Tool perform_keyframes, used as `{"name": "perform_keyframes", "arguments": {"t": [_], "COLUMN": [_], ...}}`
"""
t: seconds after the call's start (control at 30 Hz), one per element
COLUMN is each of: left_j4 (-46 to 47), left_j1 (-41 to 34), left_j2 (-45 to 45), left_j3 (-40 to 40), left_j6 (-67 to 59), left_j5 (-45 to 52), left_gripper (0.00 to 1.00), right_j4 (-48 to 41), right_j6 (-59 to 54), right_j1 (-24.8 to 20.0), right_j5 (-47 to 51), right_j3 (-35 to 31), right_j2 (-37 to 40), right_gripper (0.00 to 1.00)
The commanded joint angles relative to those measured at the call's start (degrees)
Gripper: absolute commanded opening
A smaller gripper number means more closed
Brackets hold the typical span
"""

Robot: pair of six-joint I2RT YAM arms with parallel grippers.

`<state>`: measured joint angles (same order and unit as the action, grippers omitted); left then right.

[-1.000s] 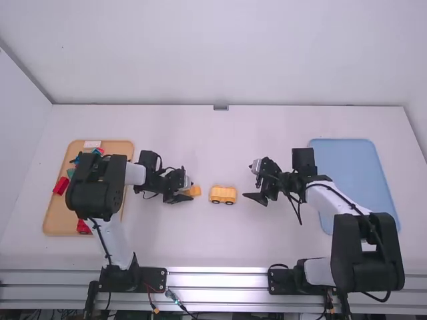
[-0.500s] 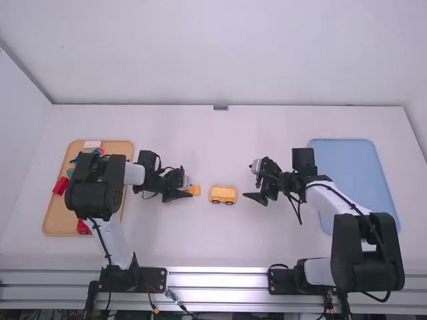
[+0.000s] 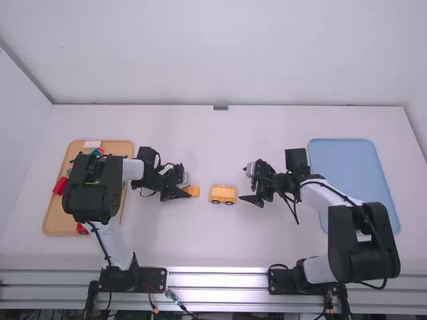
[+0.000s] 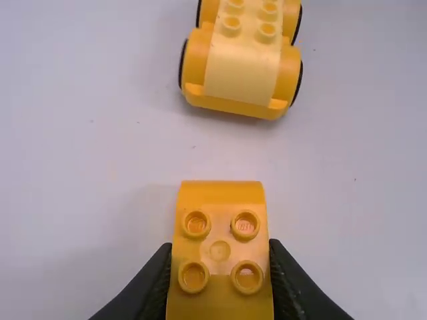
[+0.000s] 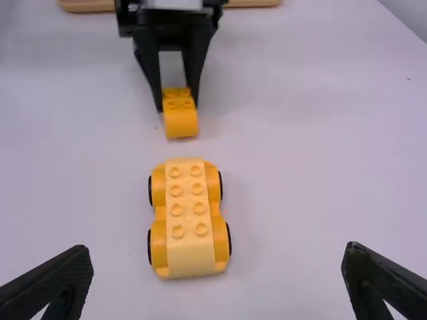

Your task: Assemble lego blocks to make yellow taxi

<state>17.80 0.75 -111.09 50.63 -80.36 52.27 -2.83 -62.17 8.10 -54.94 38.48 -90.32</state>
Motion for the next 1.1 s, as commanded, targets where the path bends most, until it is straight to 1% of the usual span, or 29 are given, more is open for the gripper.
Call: {"name": "perform_keyframes", "arguments": {"t": [0.0,0.03,0.1,0.3,0.4,0.67,0.73,0.8,0.83,0.87,0.9,0.97,1.07], "left_j4": [0.85,0.85,1.07,1.95,2.4,2.49,1.09,-2.29,-2.47,-3.48,-4.52,-4.85,-5.33], "left_j1": [-0.48,-0.48,-0.33,-0.79,-1.38,-5.77,-6.84,-8.48,-8.61,-9.33,-10.75,-11.58,-13.14], "left_j2": [3.91,4.57,6.29,8.79,8.79,8.79,8.79,8.79,8.81,8.79,8.79,8.79,8.79], "left_j3": [0.83,0.72,0.44,0.42,0.33,0.31,0.31,0.31,0.31,0.31,0.31,0.31,0.31], "left_j6": [0.02,0.04,0.0,0.04,0.02,0.28,2.69,8.22,8.48,9.97,10.49,10.51,10.56], "left_j5": [0.83,0.94,2.62,4.85,7.34,6.67,6.14,2.93,2.71,1.49,0.59,0.74,0.81], "left_gripper": [0.19,0.18,0.18,0.18,0.18,0.15,0.14,0.13,0.13,0.12,0.12,0.12,0.11], "right_j4": [2.56,4.37,8.9,13.49,17.09,27.52,28.81,29.9,30.01,30.4,31.23,31.65,31.52], "right_j6": [-0.42,0.76,3.82,3.61,3.65,6.64,6.67,6.69,6.69,6.67,6.88,6.86,6.82], "right_j1": [2.21,2.86,4.26,6.29,6.97,6.95,6.95,6.97,6.95,6.95,6.97,6.97,6.97], "right_j5": [-0.81,-0.7,-0.59,0.46,0.94,-1.01,-1.73,-2.12,-2.12,-2.25,-2.29,-2.27,-2.27], "right_j3": [-0.63,-0.63,-0.63,-0.63,-0.63,-0.63,-0.61,-0.63,-0.61,-0.57,-0.59,-0.59,-0.59], "right_j2": [-4.74,-6.25,-10.05,-15.56,-18.99,-26.64,-27.39,-27.98,-28.09,-28.33,-28.92,-29.27,-29.38], "right_gripper": [0.99,0.99,0.99,0.99,0.99,1.0,0.96,0.9,0.89,0.85,0.82,0.8,0.72]}}
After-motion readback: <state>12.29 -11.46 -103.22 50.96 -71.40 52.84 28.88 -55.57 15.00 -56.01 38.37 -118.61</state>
